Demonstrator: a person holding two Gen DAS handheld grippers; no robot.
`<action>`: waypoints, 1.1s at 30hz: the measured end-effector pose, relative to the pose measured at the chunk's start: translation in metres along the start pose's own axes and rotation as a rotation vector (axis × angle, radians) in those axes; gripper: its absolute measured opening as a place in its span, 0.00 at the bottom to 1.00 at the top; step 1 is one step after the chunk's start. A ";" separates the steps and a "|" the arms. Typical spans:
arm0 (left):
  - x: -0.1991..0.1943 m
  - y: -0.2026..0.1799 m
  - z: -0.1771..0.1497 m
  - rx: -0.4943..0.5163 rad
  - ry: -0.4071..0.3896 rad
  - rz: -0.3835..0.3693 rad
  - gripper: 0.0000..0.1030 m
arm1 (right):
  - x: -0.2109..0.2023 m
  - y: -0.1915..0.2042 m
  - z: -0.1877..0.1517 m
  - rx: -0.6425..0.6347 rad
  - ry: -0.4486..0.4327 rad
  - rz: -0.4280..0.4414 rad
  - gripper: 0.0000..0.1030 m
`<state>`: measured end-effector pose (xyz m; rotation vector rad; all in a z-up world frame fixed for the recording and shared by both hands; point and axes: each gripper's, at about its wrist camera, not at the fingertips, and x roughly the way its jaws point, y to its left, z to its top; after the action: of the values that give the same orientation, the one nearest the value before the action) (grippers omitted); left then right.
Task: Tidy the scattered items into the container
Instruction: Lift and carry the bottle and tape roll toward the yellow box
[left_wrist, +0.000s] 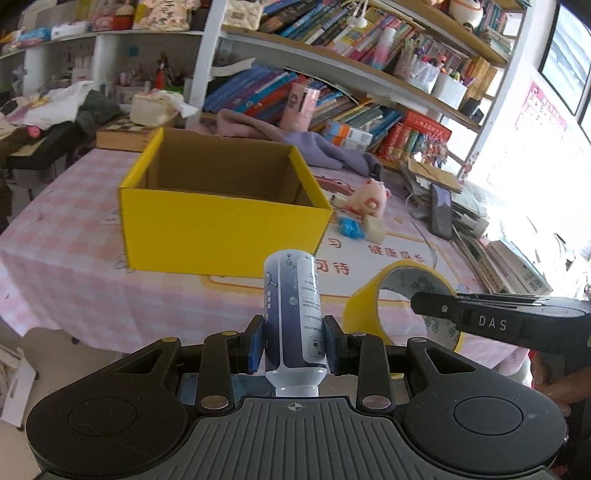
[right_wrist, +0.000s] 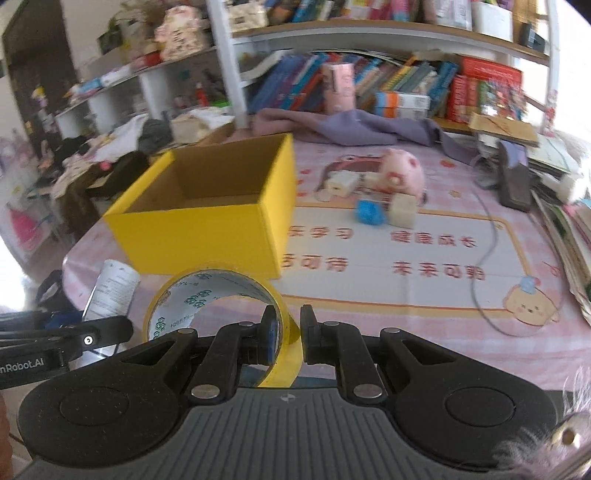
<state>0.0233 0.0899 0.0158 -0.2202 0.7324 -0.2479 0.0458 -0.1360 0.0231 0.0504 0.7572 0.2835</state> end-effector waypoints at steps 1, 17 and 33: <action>-0.002 0.003 -0.001 -0.007 -0.002 0.006 0.30 | 0.000 0.004 -0.001 -0.008 0.002 0.007 0.12; -0.019 0.027 -0.012 -0.077 -0.016 0.044 0.30 | 0.004 0.040 -0.010 -0.101 0.039 0.072 0.12; -0.030 0.040 -0.007 -0.098 -0.054 0.080 0.30 | 0.009 0.054 -0.001 -0.122 0.023 0.100 0.12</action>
<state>0.0027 0.1359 0.0185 -0.2893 0.6988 -0.1298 0.0382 -0.0814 0.0242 -0.0300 0.7597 0.4254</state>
